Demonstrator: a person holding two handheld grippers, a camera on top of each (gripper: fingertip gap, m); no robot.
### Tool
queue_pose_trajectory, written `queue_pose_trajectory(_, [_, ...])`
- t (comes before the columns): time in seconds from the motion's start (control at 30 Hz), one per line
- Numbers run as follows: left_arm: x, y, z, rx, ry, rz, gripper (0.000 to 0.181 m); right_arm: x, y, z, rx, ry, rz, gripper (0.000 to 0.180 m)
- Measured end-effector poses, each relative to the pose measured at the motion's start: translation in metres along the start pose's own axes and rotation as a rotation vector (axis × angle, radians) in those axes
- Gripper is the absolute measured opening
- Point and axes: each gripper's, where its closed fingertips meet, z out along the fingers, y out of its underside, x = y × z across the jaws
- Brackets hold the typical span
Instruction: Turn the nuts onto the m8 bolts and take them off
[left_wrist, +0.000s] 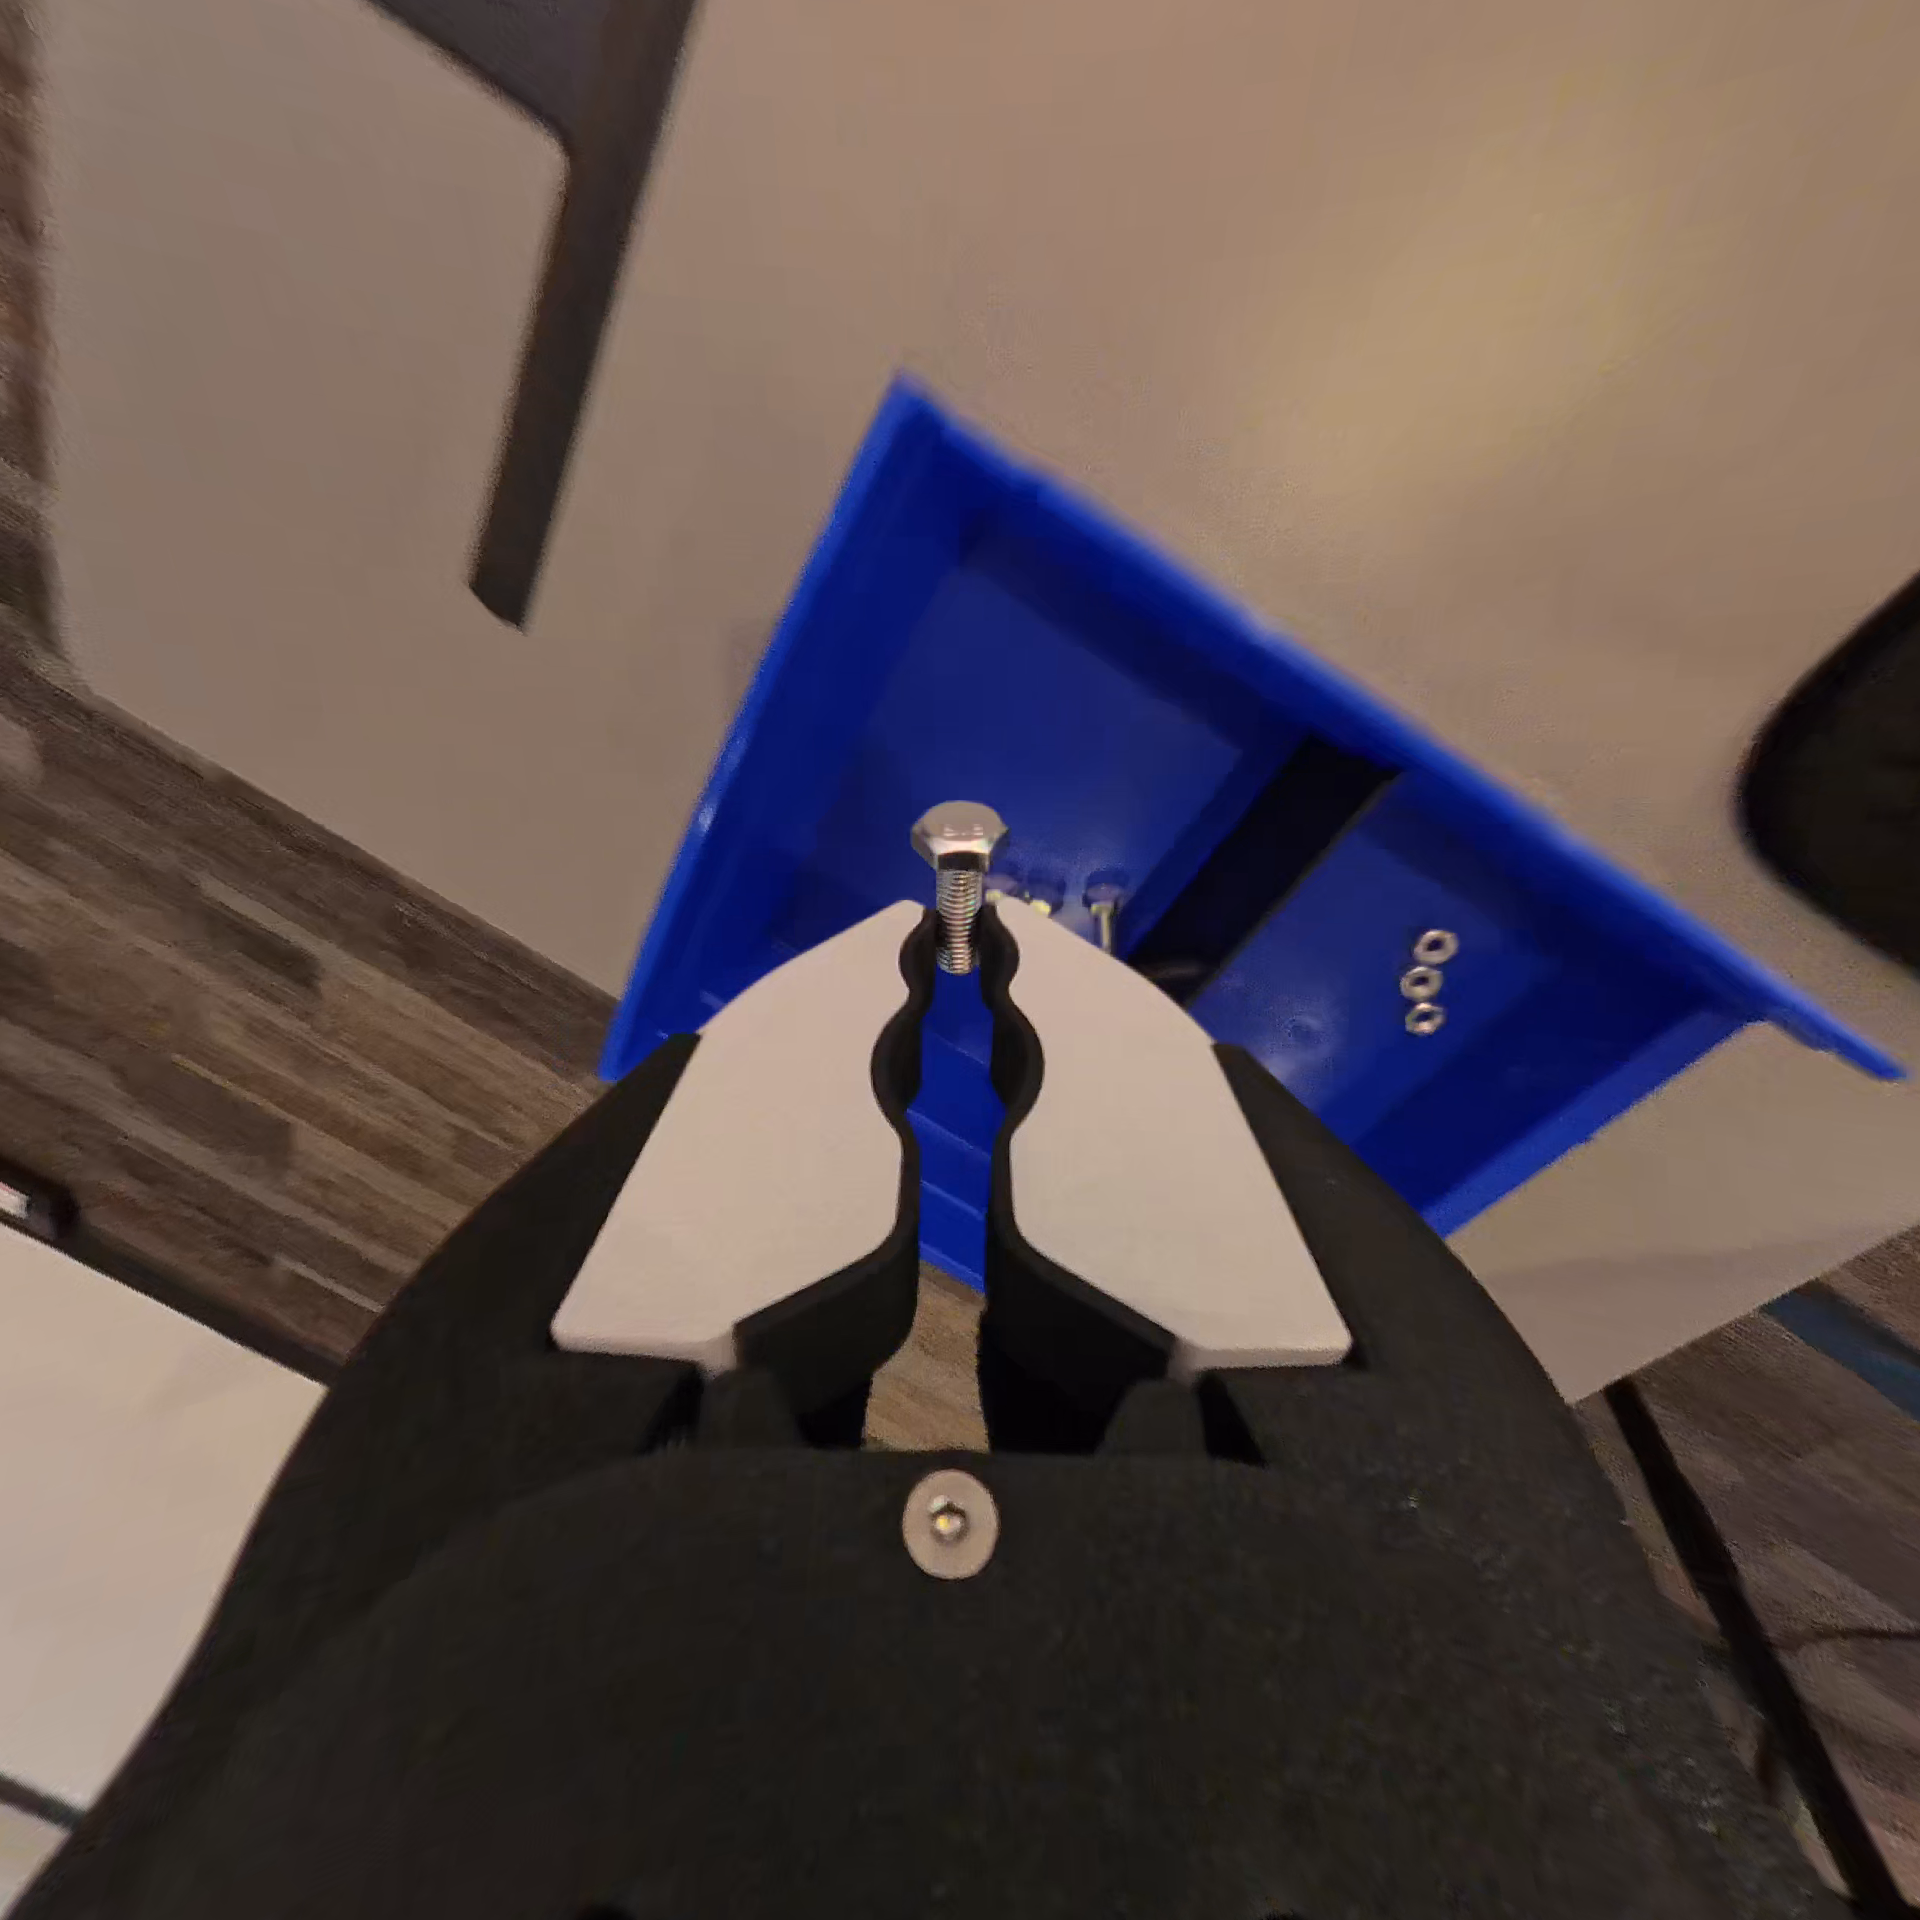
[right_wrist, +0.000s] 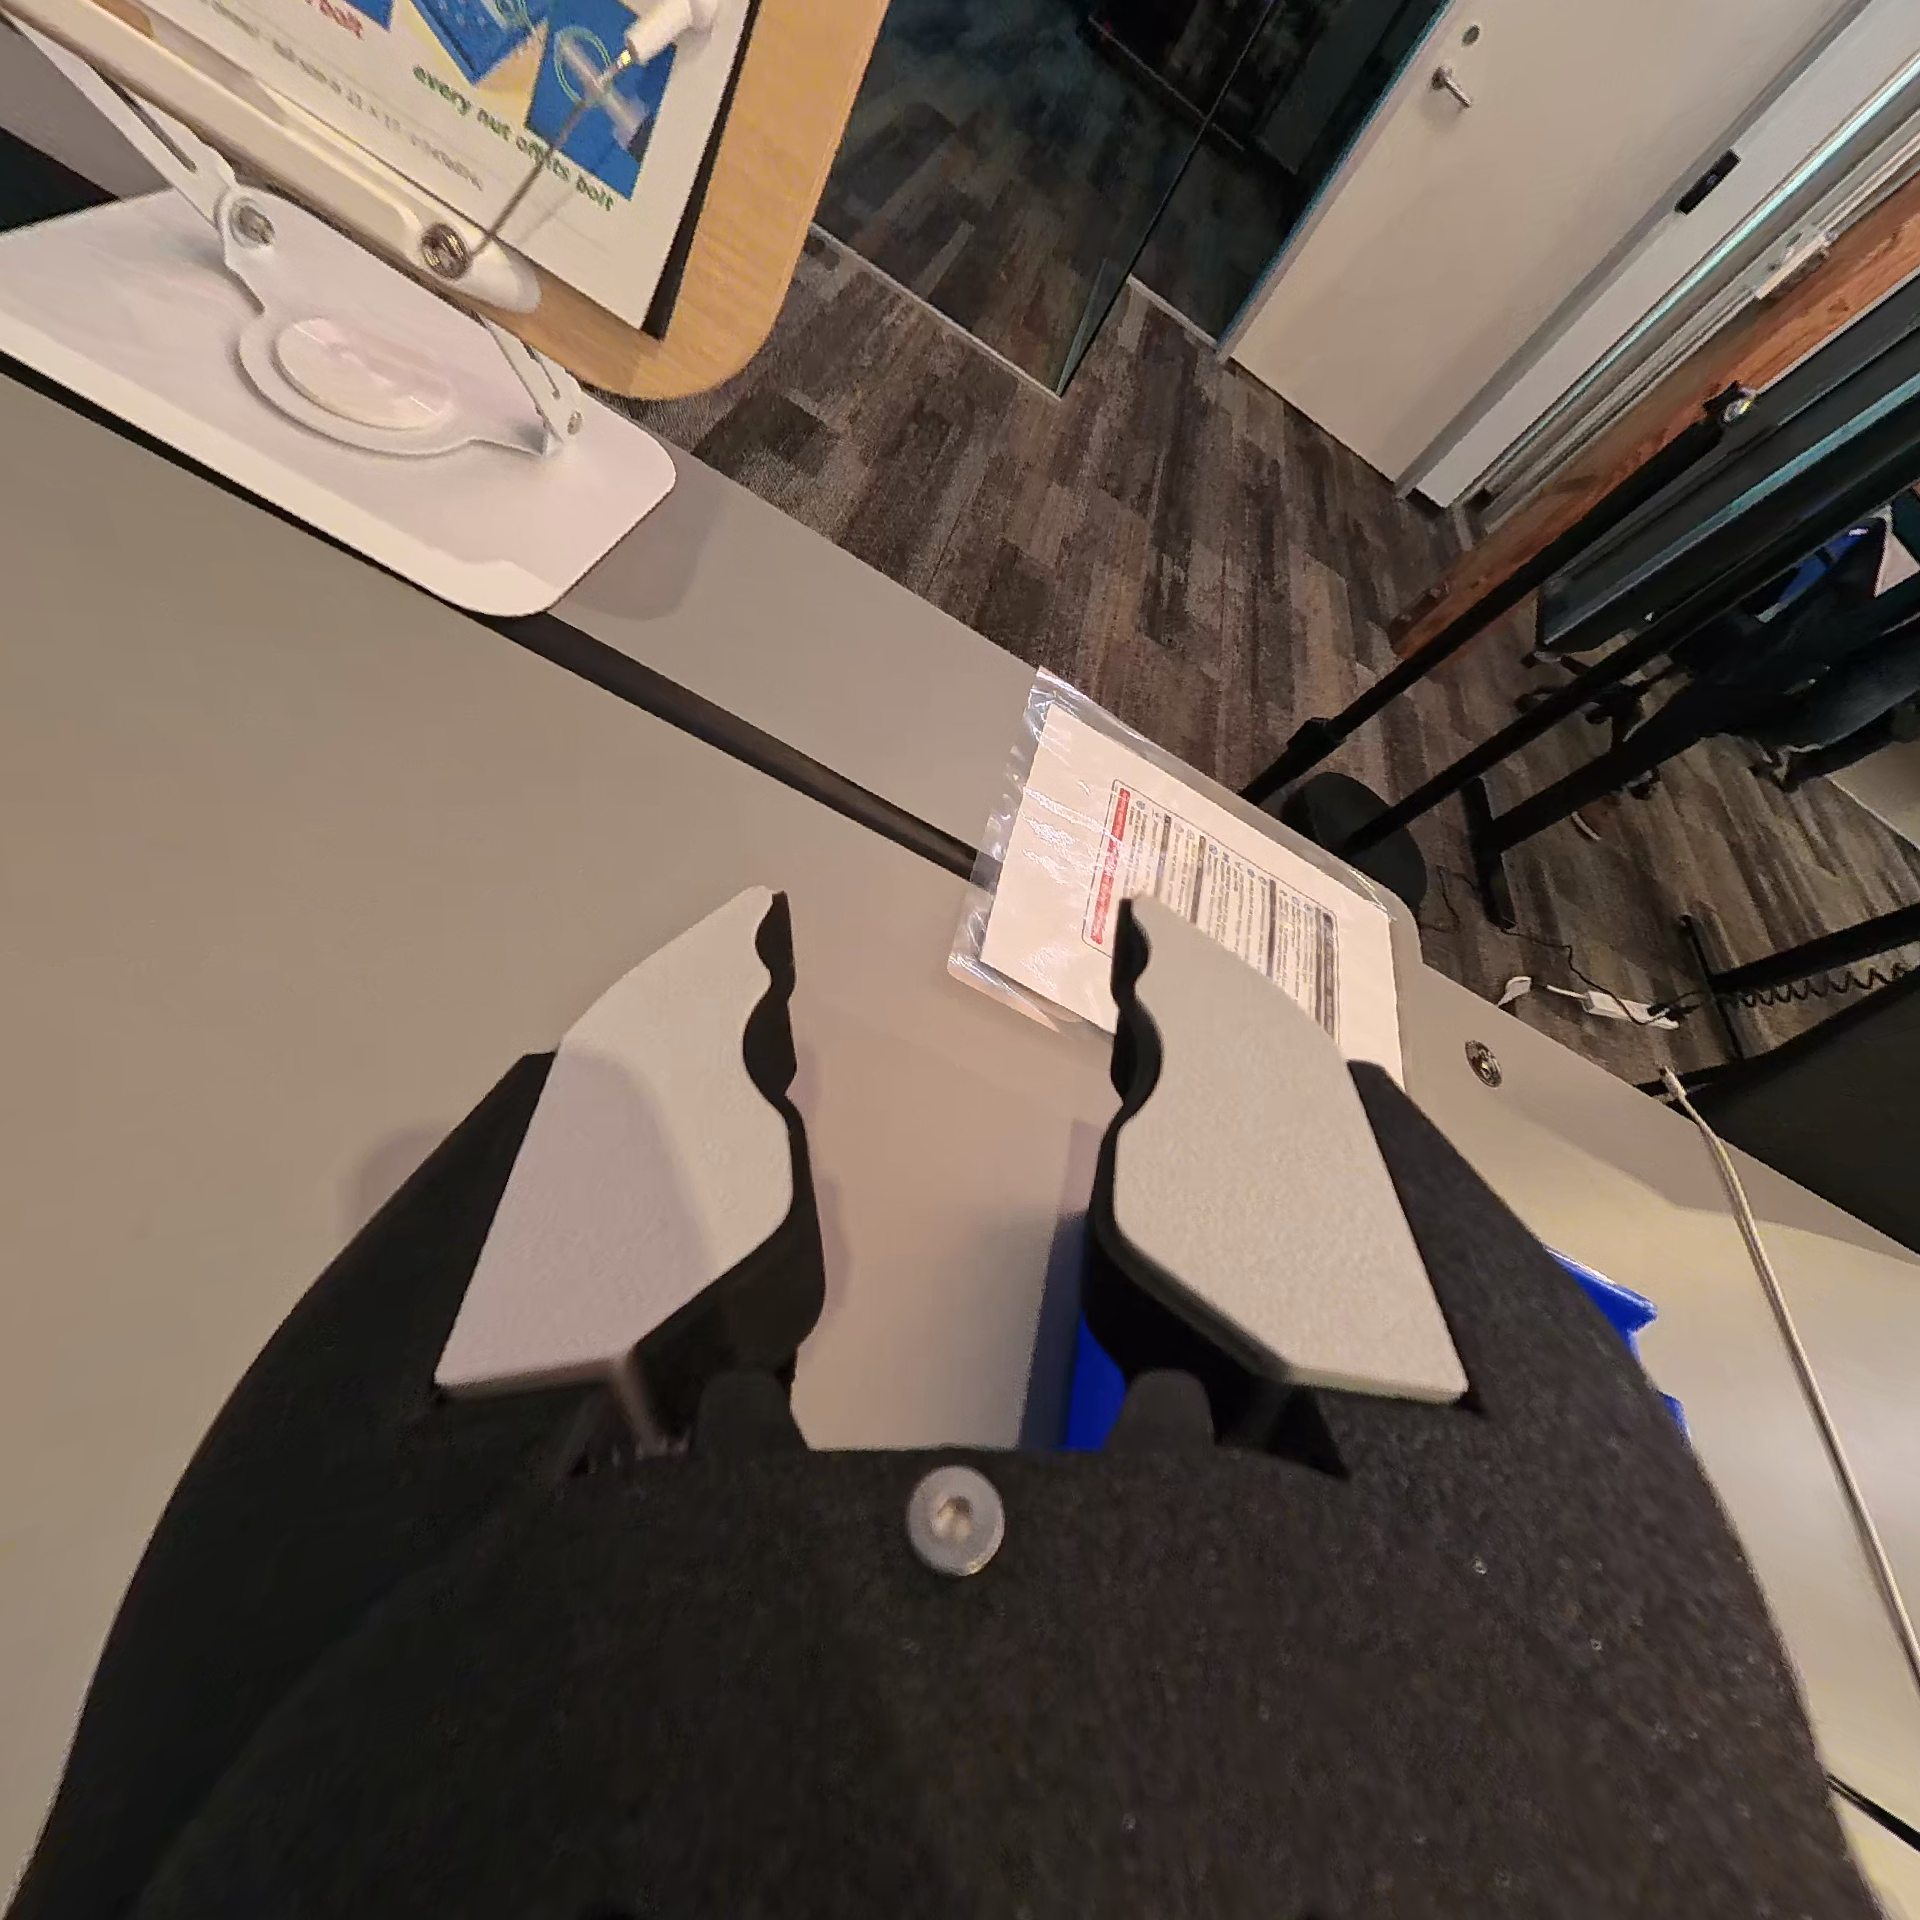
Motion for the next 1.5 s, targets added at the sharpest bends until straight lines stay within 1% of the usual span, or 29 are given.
queue_pose_trajectory(0.07, [0.014,-0.029,-0.032,0.039,-0.012,0.063,0.008,-0.001,-0.004,-0.004,0.018,-0.011,0.007,0.058])
queue_pose_trajectory(0.13, [0.037,-0.057,-0.051,0.07,0.003,0.133,0.008,-0.001,-0.007,-0.008,0.036,-0.024,0.016,0.058])
queue_pose_trajectory(0.23, [0.089,-0.098,-0.053,0.112,0.07,0.24,0.008,-0.002,-0.011,-0.015,0.063,-0.058,0.033,0.058])
queue_pose_trajectory(0.33, [0.153,-0.135,-0.031,0.149,0.142,0.364,0.008,-0.005,-0.013,-0.022,0.077,-0.108,0.045,0.058])
queue_pose_trajectory(0.47, [0.23,-0.174,0.015,0.169,0.176,0.519,0.008,-0.008,-0.017,-0.029,0.106,-0.149,0.056,0.058])
queue_pose_trajectory(0.6, [0.276,-0.196,0.061,0.11,0.154,0.619,0.008,-0.012,-0.02,-0.034,0.116,-0.169,0.045,0.058])
queue_pose_trajectory(0.73, [0.305,-0.201,0.1,0.035,0.161,0.671,0.008,-0.013,-0.021,-0.036,0.133,-0.19,0.061,0.058])
queue_pose_trajectory(0.87, [0.314,-0.199,0.12,-0.01,0.156,0.693,0.008,-0.014,-0.02,-0.036,0.132,-0.205,0.065,0.058])
queue_pose_trajectory(1.2, [0.314,-0.194,0.135,-0.063,0.152,0.686,0.008,-0.024,-0.016,-0.03,0.104,-0.245,0.045,0.058])
queue_pose_trajectory(1.5, [0.317,-0.196,0.138,-0.034,0.186,0.667,0.008,-0.016,-0.011,-0.03,0.103,-0.243,0.076,0.057])
